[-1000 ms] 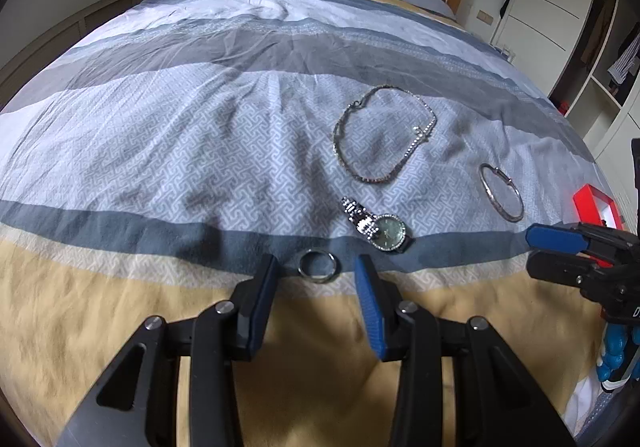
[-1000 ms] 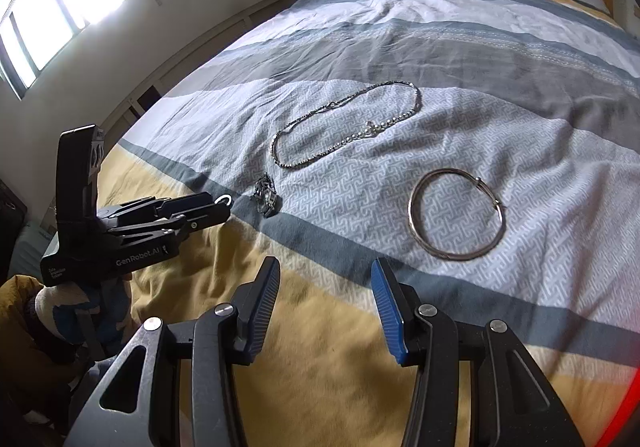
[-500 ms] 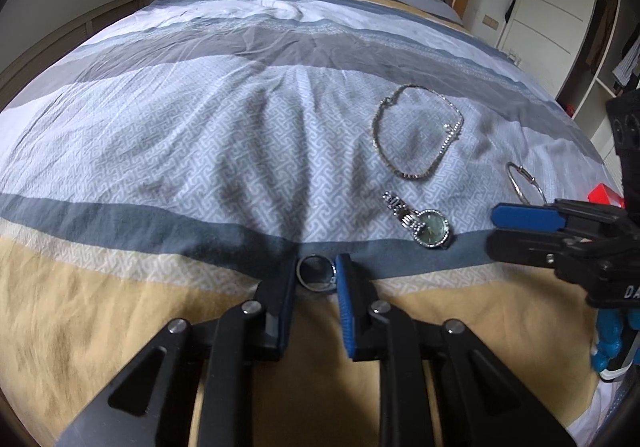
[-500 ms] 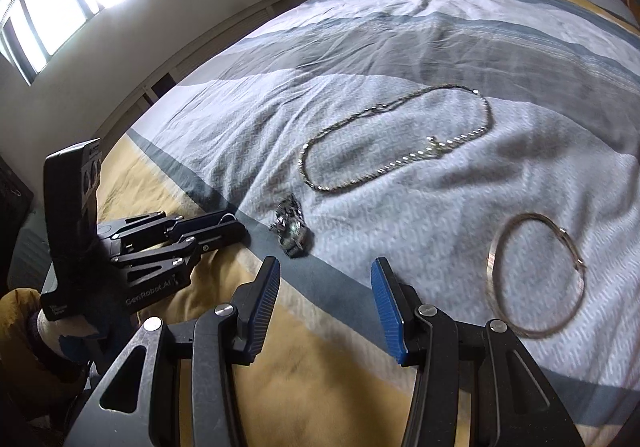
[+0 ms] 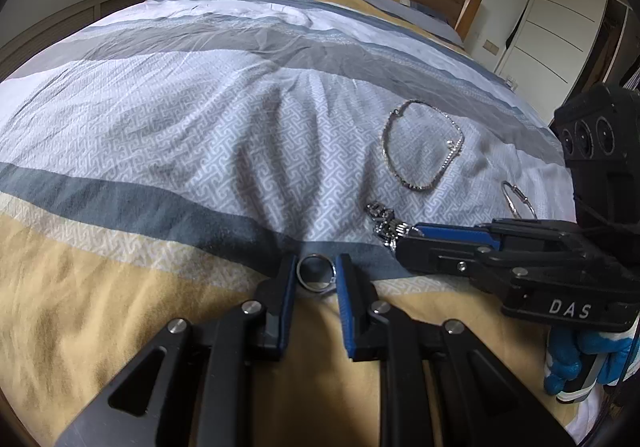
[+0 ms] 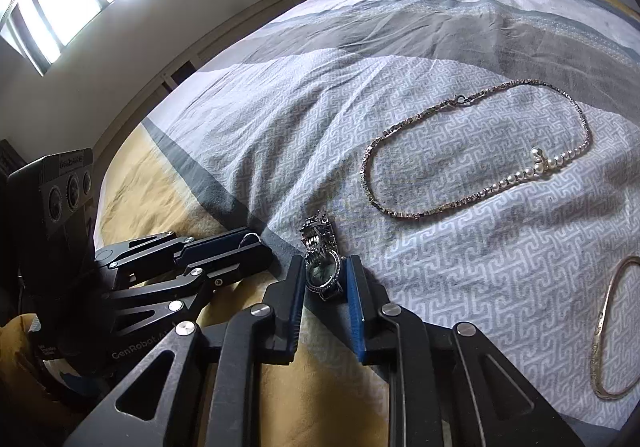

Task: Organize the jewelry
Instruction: 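Grasp the silver ring with the left tool while the right grasps the watch, then carry the ring and watch with both tools over the red box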

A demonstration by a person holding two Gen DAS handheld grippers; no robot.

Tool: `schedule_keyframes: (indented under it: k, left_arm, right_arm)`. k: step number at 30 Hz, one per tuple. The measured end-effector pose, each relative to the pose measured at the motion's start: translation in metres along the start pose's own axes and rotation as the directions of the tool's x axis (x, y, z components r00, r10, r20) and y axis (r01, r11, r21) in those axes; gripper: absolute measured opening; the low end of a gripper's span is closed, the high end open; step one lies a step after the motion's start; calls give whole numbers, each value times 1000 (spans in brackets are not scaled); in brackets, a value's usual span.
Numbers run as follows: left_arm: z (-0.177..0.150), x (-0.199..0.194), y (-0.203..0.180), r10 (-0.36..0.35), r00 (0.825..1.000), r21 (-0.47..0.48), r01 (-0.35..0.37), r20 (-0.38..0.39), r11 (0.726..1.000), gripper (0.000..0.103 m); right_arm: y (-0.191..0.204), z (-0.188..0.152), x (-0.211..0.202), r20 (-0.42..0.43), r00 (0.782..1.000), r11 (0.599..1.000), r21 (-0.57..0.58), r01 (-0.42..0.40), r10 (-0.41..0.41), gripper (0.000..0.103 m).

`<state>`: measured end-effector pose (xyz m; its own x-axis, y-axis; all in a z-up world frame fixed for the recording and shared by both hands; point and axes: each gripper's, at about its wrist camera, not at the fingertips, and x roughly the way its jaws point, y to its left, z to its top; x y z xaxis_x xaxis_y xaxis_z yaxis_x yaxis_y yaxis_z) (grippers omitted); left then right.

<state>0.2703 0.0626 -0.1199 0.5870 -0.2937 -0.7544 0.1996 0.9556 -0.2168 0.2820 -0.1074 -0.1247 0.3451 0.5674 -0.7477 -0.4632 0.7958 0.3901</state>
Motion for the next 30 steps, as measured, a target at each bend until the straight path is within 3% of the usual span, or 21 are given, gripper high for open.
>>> schedule_keyframes:
  k: [7,30]
  left_arm:
    - [0,0,-1,9,1000,7,-9,0,1000,18]
    - [-2,-36,-30,-5,1000,13,5,30,1000,18]
  right_arm:
    - [9,-1,-4,21,999,999,-33,30,-30,11]
    - [10,-27,-78,131,990,998,9,55,-55,10]
